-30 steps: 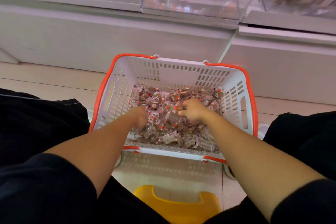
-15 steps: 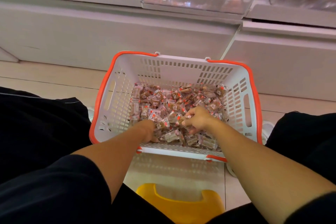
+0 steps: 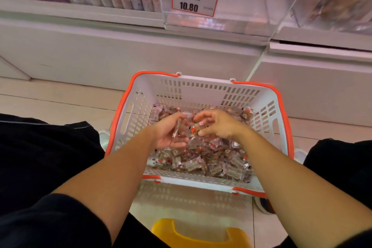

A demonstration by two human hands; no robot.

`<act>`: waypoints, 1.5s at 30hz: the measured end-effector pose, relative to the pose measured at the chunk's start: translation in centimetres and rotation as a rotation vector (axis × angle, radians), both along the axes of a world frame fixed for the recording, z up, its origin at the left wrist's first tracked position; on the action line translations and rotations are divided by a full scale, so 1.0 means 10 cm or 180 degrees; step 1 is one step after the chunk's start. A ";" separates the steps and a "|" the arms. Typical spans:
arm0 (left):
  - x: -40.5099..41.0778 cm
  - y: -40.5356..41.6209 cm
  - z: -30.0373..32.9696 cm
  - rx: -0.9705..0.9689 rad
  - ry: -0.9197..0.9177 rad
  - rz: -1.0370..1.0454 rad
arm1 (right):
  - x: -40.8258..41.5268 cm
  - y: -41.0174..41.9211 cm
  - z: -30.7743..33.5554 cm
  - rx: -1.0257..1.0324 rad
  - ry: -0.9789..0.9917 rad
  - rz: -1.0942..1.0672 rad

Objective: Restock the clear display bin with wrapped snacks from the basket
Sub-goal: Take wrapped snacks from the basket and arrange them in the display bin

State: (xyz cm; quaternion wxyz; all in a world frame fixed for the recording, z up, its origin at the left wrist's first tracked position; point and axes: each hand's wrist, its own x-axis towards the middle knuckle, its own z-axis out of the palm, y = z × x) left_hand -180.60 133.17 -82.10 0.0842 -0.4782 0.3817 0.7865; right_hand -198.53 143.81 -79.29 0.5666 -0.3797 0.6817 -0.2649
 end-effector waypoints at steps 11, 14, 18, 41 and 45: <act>-0.20 -0.05 0.36 -0.0204 0.0635 -0.0512 | -0.06 -0.06 0.38 -0.0772 0.0013 -0.0470; -0.21 -0.09 0.44 -0.0183 0.0718 -0.0540 | -0.09 -0.10 0.44 -0.0774 0.0045 -0.0099; -0.19 -0.16 0.50 0.0151 0.0800 -0.0483 | -0.08 -0.17 0.53 -0.0779 0.0147 0.0196; -0.26 -0.15 1.05 -0.0048 0.1006 -0.0930 | -0.12 -0.18 0.82 -0.1159 -0.0353 0.0422; -0.32 -0.18 1.36 -0.0015 0.1052 -0.1010 | -0.18 -0.19 1.06 -0.1205 -0.0604 0.0292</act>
